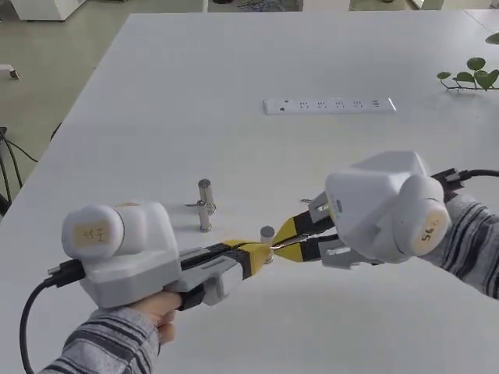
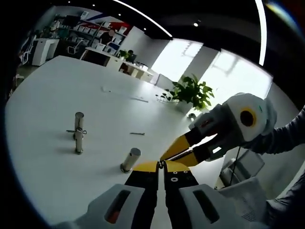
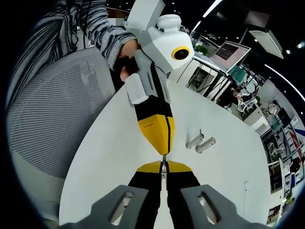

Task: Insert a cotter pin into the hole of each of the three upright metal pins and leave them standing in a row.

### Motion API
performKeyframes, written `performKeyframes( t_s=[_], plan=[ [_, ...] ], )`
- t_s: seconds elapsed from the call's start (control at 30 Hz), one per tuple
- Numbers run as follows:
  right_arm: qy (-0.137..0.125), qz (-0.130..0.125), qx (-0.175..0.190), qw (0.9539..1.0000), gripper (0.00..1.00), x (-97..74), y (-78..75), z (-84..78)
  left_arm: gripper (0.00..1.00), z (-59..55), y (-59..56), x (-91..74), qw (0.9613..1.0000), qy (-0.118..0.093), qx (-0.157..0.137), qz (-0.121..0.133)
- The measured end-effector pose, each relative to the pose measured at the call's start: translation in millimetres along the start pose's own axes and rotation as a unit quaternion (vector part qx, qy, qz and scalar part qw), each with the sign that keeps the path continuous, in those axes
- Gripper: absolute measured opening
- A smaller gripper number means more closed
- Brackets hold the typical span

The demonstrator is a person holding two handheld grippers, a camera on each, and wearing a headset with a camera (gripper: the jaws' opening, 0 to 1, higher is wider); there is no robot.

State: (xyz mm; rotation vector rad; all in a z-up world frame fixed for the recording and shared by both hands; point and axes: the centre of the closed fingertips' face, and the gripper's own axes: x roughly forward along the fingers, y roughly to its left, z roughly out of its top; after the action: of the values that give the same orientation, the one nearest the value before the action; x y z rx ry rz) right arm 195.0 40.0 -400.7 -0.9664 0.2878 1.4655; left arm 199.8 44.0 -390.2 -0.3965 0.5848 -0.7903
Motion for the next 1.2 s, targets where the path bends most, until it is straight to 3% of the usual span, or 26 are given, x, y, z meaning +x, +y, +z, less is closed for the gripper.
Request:
performKeyframes(
  t_s=[0.13, 0.37, 0.47, 0.57, 0.83, 0.9, 1.2],
  plan=[
    [0.000, -0.003, 0.011, 0.9999, 0.00, 0.4, 0.0, -0.1, 0.00, -0.6, -0.5, 0.1, 0.9999, 0.001, 0.013, -0.005],
    [-0.029, 0.007, 0.084, 0.9960, 0.00, -0.4, 1.5, 1.6, 0.00, -4.1, -5.5, 0.9, 0.9953, 0.015, 0.093, -0.022],
    [-0.048, 0.016, 0.142, 0.9886, 0.02, -1.7, 2.2, 1.5, 0.00, -6.9, -6.1, 1.0, 0.9893, 0.026, 0.141, -0.025],
    [-0.063, 0.029, 0.180, 0.9812, 0.02, -3.5, 3.9, 1.5, 0.00, -9.8, -7.6, 0.3, 0.9841, 0.035, 0.171, -0.033],
    [-0.092, 0.059, 0.248, 0.9627, 0.06, -5.7, 13.5, -2.0, 0.00, -17.2, -9.0, -6.0, 0.9702, 0.048, 0.232, -0.049],
    [-0.098, 0.066, 0.263, 0.9575, 0.07, -5.3, 16.7, -2.7, 0.00, -18.3, -8.7, -7.9, 0.9687, 0.051, 0.237, -0.053],
    [-0.117, 0.082, 0.292, 0.9458, 0.09, -2.9, 28.3, -0.9, 0.00, -14.1, -17.8, -14.8, 0.9650, 0.042, 0.244, -0.087]
  ],
)
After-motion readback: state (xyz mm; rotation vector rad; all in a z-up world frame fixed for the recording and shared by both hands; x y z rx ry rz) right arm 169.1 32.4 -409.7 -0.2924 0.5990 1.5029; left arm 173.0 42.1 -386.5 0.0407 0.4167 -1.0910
